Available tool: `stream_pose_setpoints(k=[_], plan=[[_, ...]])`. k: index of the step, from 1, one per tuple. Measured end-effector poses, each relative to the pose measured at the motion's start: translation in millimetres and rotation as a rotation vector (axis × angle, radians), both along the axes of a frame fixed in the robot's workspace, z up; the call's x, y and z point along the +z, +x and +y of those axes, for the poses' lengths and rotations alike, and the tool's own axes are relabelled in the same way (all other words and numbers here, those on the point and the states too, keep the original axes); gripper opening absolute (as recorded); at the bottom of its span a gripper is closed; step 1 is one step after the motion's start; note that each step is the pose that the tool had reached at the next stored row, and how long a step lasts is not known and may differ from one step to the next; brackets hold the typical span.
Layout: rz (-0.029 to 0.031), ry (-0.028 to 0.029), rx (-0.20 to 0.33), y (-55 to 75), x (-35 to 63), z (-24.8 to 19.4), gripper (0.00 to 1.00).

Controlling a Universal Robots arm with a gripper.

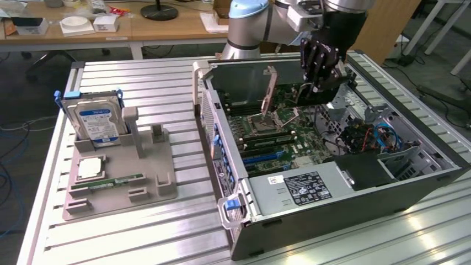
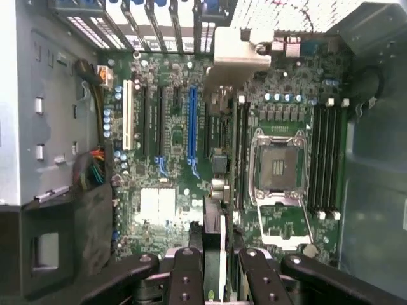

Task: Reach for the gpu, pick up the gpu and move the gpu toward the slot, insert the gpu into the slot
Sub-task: 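Insert the gpu into the slot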

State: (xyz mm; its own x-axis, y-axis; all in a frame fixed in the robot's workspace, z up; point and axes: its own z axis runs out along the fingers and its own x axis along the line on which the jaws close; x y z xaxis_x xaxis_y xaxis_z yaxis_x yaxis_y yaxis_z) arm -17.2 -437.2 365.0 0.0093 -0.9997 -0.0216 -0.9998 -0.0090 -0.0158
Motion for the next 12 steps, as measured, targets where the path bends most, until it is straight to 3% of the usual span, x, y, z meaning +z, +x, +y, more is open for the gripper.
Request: stream_pose_setpoints(k=[1, 4, 8, 12], plan=[[0.0001, -0.0044, -0.001, -4.1, -8.6, 0.6, 0.26], [0.0001, -0.0068, -0.003, -7.6, -14.0, 4.5, 0.26], [0.0001, -0.0067, -0.004, -13.3, -21.4, 8.7, 0.26], [0.0006, -0.0073, -0.004, -24.7, -25.4, 9.2, 0.26]])
